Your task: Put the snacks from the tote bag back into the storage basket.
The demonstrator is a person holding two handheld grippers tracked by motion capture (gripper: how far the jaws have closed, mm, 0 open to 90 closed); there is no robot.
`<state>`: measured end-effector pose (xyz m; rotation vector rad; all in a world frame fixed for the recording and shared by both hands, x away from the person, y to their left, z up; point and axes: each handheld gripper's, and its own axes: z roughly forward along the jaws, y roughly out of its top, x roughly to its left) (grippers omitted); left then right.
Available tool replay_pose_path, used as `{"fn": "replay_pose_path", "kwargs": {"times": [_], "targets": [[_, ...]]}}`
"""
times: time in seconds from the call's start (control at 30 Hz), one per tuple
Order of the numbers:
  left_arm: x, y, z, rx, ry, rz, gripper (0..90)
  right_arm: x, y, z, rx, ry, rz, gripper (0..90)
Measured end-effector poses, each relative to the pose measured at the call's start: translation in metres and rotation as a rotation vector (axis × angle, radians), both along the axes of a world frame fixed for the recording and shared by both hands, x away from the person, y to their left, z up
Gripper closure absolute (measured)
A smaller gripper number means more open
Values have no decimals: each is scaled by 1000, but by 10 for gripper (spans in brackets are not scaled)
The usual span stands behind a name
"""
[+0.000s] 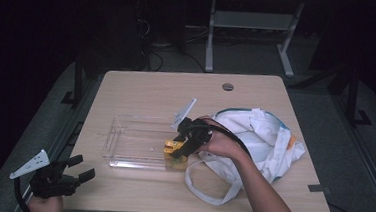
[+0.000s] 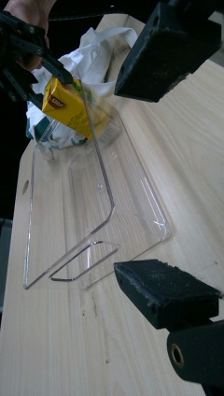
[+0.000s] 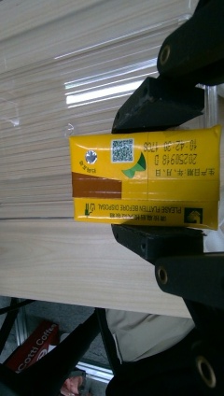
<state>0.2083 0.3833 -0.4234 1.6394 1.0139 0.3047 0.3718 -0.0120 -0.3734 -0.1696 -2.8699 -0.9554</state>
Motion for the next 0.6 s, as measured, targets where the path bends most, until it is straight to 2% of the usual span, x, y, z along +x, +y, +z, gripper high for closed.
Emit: {"fn": "replay_pose_path", "kwargs": {"times": [0.13,0.43,0.6], "targets": [[0,0,0,1,1,0,126,-1,0,1,2,-7,2,461],[0,-1,0,2,2,-2,126,-1,-4,5,24,7,-9,429],[0,-1,0,1,4,-2,126,-1,-8,7,31,8,-31,392]]}}
